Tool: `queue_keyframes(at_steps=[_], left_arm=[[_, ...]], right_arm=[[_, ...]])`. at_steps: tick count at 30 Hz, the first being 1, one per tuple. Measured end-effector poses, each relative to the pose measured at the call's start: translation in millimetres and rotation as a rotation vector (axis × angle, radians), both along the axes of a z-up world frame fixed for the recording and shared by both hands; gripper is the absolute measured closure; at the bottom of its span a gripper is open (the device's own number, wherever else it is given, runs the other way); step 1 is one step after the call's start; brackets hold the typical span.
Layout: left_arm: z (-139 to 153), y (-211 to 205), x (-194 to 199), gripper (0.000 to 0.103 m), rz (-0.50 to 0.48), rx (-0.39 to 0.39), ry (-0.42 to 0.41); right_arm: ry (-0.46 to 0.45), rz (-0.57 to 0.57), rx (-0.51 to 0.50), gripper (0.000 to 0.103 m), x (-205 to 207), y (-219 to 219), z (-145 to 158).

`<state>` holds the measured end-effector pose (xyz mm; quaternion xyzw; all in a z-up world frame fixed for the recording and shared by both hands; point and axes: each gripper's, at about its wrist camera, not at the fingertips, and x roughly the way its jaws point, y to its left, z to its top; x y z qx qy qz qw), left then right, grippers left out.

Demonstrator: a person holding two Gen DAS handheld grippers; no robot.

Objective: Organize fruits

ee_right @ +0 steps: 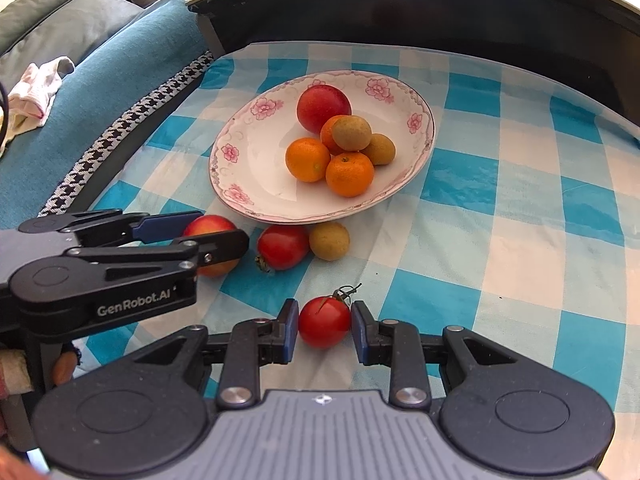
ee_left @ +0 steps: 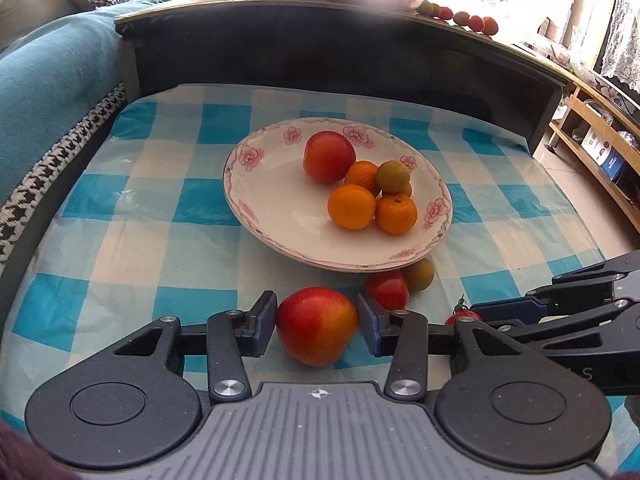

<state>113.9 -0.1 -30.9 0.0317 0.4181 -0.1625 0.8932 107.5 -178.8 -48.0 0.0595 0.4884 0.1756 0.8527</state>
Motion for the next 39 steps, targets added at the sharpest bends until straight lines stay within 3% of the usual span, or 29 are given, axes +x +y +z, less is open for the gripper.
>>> queue_keyframes(at_steps=[15, 34, 39], left_arm=[[-14.7, -5.1, 1.5, 0.049, -0.014, 0.053, 0.024], [2.3, -0.3, -19.0, 0.05, -0.006, 0.042, 0.022], [-4.6, -1.4, -26.9, 0.05, -0.012, 0.057, 0.042]], right_arm=[[-0.011, 0.021, -0.055, 0.061, -4.8, 6.0, 0.5], [-0.045, 0.035, -0.087, 0.062, -12.2, 9.0, 11.5], [-0.025, 0.043, -0.104, 0.062, -16.6, 10.3, 7.8]])
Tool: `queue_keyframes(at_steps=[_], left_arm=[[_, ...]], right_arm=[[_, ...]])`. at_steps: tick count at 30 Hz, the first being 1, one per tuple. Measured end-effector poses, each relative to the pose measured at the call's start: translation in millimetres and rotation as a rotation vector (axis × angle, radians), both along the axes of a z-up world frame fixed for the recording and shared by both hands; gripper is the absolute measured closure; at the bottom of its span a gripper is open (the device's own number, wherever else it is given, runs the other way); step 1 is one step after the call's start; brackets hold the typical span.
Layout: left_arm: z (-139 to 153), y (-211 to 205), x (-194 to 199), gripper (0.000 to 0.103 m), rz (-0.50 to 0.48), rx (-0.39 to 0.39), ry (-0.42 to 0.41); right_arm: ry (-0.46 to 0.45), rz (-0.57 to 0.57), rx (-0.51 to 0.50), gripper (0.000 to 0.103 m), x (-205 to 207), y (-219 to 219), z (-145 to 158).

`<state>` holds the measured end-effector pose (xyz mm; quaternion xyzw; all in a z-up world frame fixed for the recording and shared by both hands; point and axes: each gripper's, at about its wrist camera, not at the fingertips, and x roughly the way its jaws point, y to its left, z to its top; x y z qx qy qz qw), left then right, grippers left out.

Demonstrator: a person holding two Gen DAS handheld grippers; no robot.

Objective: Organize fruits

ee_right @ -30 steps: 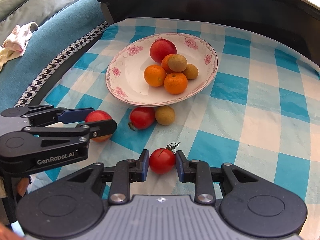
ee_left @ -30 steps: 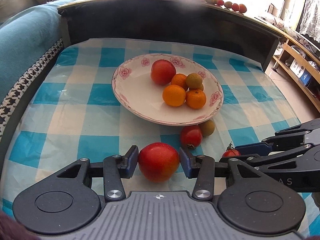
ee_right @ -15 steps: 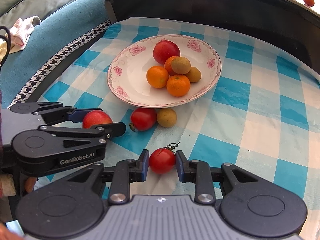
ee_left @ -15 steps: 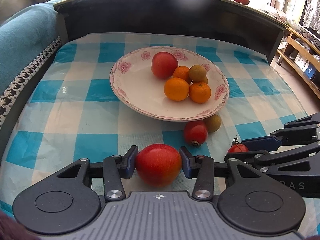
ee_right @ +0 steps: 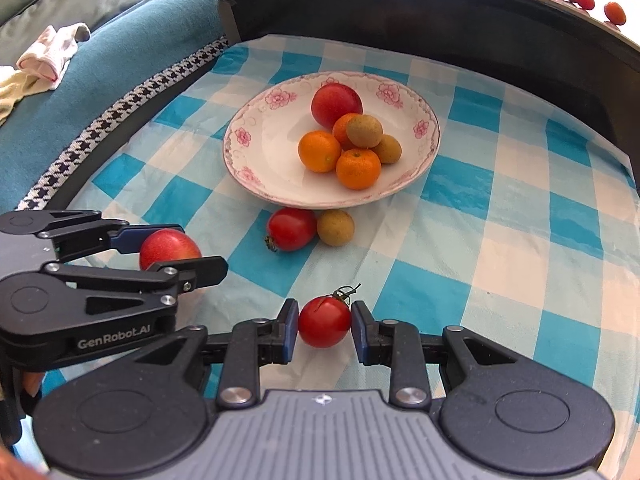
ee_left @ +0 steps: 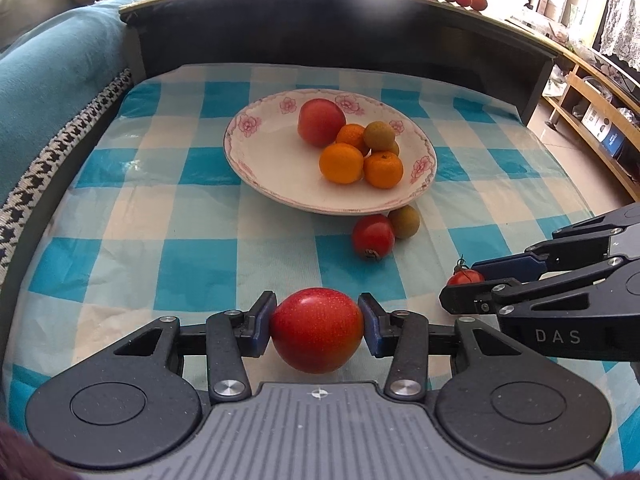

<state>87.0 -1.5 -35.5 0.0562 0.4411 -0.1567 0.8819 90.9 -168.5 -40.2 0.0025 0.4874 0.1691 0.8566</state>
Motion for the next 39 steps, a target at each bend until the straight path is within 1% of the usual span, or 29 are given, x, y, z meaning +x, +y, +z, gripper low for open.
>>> queue_keyframes(at_steps=[10, 13, 17, 21, 22, 31, 39], left_arm=[[-9.5, -1.2, -6.4, 0.05, -0.021, 0.039, -0.011], [-9.3, -0.6, -9.2, 0.046, -0.019, 0.038, -0.01], [-10.2, 0.4, -14.9, 0.045, -0.019, 0.047, -0.006], [-9.8, 2.1, -16.7, 0.048, -0.008, 0.053, -0.006], [-9.1, 2.6, -16.2, 0.053, -0.003, 0.051, -0.006], [-5.0, 1.6, -14.3, 0.053, -0.003, 0.029, -0.003], [9.0, 0.4, -9.3, 0.053, 0.004, -0.023, -0.025]], right_arm=[[0.006, 0.017, -0.035, 0.061, -0.8, 3.9, -8.0], [0.006, 0.015, -0.037, 0.061, -0.1, 4.4, -7.9], [0.001, 0.023, -0.046, 0.061, -1.3, 5.1, -7.6], [-0.009, 0.039, -0.065, 0.062, -4.8, 8.2, -7.0], [-0.01, 0.041, -0.067, 0.062, -5.3, 8.8, -6.9], [-0.017, 0.029, -0.05, 0.062, -3.4, 5.0, -1.1], [-0.033, -0.004, -0.01, 0.062, 4.0, -3.7, 8.6]])
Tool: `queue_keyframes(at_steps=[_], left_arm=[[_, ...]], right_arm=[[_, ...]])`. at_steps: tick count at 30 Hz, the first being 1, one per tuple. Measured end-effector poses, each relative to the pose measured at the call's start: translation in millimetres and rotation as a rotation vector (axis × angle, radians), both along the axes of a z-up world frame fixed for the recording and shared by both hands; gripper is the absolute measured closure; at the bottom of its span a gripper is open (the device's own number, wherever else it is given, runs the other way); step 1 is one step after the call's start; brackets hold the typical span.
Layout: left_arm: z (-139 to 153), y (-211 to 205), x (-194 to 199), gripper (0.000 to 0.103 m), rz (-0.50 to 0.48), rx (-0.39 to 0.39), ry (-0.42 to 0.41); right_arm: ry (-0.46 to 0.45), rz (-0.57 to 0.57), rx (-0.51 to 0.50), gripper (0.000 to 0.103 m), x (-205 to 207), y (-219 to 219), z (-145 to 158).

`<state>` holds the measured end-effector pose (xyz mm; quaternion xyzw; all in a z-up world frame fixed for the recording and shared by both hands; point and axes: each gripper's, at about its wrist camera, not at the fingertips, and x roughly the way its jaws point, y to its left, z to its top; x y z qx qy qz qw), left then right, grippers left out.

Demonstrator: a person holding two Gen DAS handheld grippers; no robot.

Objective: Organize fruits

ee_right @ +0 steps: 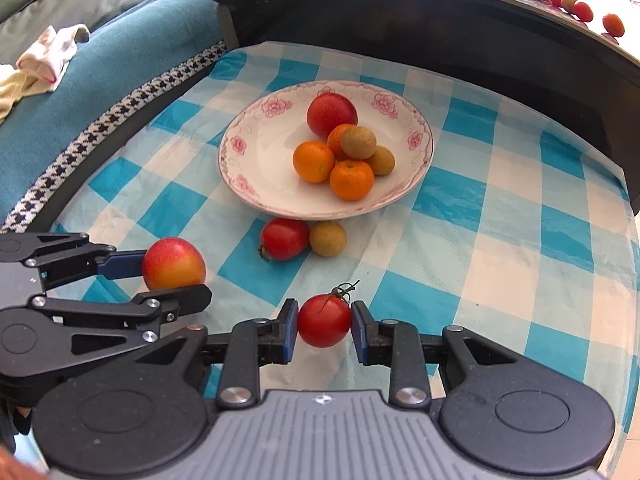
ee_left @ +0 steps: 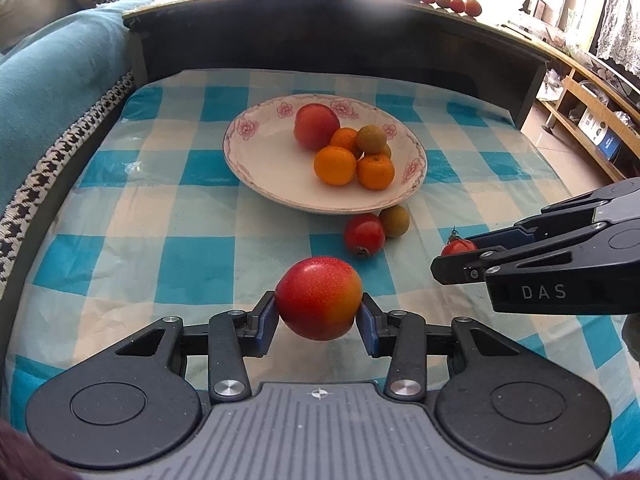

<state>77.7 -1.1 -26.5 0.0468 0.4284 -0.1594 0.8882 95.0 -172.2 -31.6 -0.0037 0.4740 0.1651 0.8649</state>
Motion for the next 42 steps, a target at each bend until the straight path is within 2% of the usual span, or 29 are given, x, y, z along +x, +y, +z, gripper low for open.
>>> queue_keyframes(at_steps=[11, 42], left_arm=[[16.8, -9.4, 21.9, 0.053, 0.009, -0.034, -0.05], [11.9, -17.2, 66.8, 0.053, 0.047, -0.013, -0.07]], right_arm=[[-0.044, -0.034, 0.04, 0.062, 22.7, -3.9, 15.8], [-0.068, -0.074, 0.062, 0.062, 70.9, -6.6, 8.5]])
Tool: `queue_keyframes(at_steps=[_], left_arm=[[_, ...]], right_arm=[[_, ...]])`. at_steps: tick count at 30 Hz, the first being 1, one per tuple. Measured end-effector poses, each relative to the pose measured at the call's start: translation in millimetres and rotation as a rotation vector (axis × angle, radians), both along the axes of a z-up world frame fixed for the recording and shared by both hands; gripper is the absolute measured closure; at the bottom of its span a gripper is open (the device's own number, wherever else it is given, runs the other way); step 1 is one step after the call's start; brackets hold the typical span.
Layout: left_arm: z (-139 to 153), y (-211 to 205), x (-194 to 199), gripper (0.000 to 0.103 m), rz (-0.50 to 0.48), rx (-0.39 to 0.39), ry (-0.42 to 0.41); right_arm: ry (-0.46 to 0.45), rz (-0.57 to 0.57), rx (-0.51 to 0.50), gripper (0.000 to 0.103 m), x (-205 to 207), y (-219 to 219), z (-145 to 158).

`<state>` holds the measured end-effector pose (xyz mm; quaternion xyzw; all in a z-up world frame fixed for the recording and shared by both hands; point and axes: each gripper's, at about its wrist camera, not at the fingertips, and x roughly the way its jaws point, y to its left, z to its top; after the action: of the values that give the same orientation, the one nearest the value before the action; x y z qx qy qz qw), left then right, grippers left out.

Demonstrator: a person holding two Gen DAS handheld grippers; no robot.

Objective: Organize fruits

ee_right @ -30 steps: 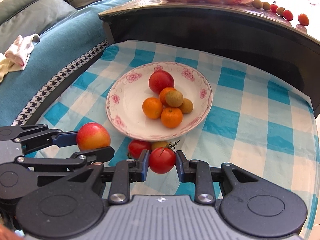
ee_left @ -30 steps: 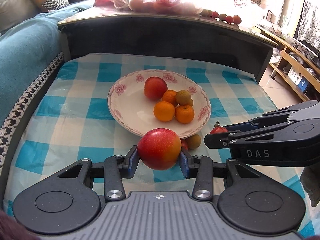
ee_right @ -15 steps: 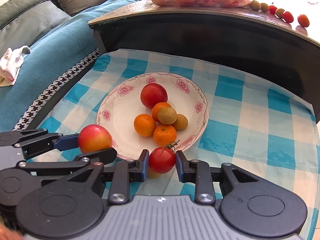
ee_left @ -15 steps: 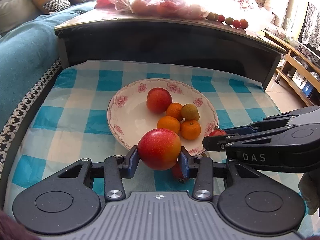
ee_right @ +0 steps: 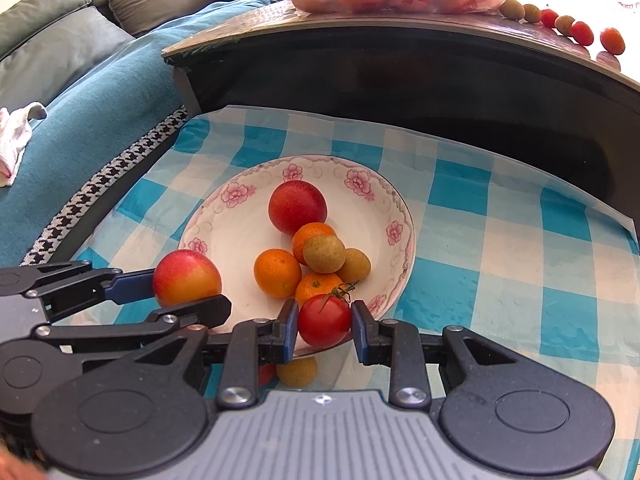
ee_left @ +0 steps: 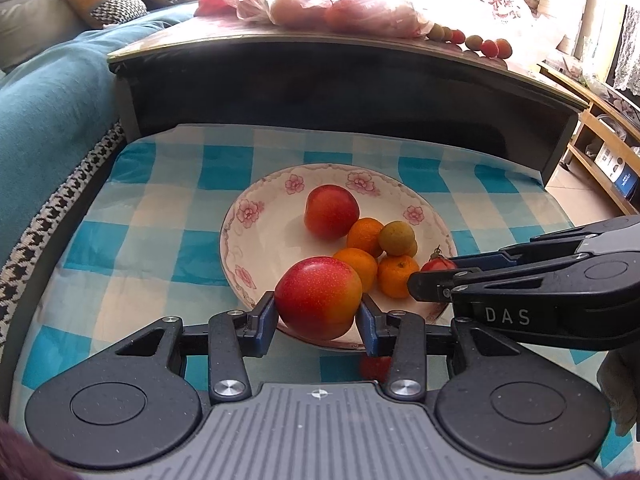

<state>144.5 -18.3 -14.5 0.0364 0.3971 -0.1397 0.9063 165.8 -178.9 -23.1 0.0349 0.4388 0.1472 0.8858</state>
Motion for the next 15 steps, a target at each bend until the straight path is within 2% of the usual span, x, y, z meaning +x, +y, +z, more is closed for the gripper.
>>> queue_keyframes(at_steps=[15], left_arm=[[-6.6, -3.8, 7.4, 0.054, 0.003, 0.041, -0.016]], right_arm=[[-0.015, 0.006, -0.014, 0.062, 7.6, 3.9, -7.6]])
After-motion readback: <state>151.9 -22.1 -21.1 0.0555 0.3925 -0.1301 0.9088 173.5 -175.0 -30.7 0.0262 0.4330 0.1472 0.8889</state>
